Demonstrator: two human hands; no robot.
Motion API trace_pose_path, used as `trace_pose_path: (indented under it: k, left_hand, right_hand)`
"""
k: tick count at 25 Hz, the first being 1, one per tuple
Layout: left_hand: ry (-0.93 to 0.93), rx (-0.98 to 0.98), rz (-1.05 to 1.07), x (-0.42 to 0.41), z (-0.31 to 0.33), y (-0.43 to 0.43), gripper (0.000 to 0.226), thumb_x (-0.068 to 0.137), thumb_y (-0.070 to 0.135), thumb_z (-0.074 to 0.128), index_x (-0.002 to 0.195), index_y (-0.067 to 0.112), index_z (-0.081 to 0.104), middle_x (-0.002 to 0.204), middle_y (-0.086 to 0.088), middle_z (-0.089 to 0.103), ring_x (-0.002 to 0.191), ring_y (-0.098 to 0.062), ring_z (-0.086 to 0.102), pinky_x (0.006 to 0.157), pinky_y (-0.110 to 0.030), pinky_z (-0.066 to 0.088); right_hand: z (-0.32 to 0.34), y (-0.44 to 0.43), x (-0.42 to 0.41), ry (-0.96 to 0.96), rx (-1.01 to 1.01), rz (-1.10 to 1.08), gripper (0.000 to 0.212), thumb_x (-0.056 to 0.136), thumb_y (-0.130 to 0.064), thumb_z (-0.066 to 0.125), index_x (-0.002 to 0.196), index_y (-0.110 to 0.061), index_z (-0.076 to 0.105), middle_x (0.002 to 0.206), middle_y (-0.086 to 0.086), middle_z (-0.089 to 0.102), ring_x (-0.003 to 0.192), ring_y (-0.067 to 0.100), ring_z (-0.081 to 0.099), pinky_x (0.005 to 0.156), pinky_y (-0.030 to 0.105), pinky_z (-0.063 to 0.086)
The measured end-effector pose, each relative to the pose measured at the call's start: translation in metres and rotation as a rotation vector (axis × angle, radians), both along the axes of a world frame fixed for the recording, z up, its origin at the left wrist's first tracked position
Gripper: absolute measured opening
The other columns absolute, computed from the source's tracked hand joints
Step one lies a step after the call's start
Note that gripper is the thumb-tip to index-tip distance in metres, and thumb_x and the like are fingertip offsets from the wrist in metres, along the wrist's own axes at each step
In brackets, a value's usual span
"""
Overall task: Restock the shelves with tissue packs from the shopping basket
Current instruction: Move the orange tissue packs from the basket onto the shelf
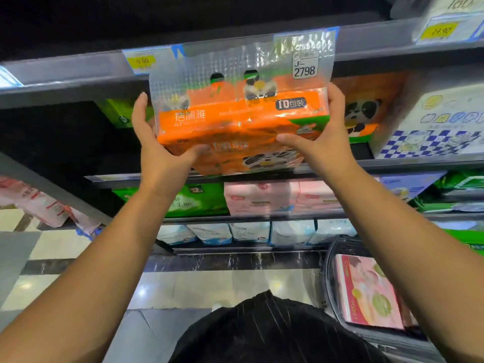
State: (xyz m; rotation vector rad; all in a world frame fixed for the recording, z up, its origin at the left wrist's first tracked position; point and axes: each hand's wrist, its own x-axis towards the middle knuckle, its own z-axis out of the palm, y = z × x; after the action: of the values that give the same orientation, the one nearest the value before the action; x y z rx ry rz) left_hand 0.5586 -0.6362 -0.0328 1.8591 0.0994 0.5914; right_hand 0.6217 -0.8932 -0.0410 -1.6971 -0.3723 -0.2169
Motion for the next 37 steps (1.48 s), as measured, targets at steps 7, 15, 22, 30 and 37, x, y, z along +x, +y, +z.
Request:
trace_pose_path:
  k: [7,15,22,30,37]
  left_hand:
    - [0.024,0.049,0.036,0.011,-0.013,-0.005,0.075,0.076,0.006,0.077,0.129,0.037,0.034,0.116,0.023,0.043,0.104,0.01,0.051,0.079,-0.008,0.047]
    - [-0.102,0.317,0.074,0.023,-0.032,0.004,0.067,0.076,0.02,0.075,0.131,0.023,0.036,0.127,-0.004,0.049,0.113,-0.022,0.053,0.09,-0.031,0.051]
    - [0.035,0.231,0.067,0.042,-0.041,0.012,0.071,0.073,0.015,0.079,0.134,0.018,0.042,0.119,0.015,0.047,0.102,-0.003,0.052,0.09,-0.026,0.049]
    - [0.129,-0.062,0.072,0.08,-0.041,0.012,0.083,0.08,0.017,0.075,0.143,0.029,0.023,0.127,0.009,0.051,0.114,-0.004,0.054,0.096,-0.03,0.049]
    - [0.388,0.003,0.05,0.106,-0.084,0.033,0.077,0.081,0.027,0.076,0.141,0.02,0.029,0.123,0.005,0.058,0.115,-0.013,0.054,0.1,-0.037,0.046]
  right_hand:
    - [-0.019,0.005,0.015,-0.027,-0.014,-0.039,0.089,0.077,-0.005,0.078,0.142,-0.008,0.018,0.132,0.004,0.047,0.12,0.011,0.054,0.093,0.025,0.049]
    - [-0.04,0.01,0.022,-0.009,0.017,-0.105,0.087,0.075,-0.002,0.078,0.138,-0.014,0.019,0.132,0.014,0.049,0.121,0.018,0.055,0.1,0.034,0.049]
    - [-0.065,0.027,0.04,0.08,-0.037,-0.148,0.092,0.075,-0.019,0.08,0.147,-0.013,0.023,0.132,0.005,0.055,0.119,0.014,0.056,0.1,0.028,0.047]
    - [-0.07,0.033,0.082,0.255,-0.115,-0.085,0.081,0.08,-0.02,0.077,0.143,-0.019,0.026,0.132,-0.002,0.052,0.12,0.012,0.052,0.101,0.032,0.047]
    - [-0.111,0.039,0.087,0.436,-0.062,-0.191,0.072,0.077,-0.024,0.079,0.137,-0.027,0.04,0.119,-0.009,0.063,0.112,0.014,0.059,0.098,0.037,0.049]
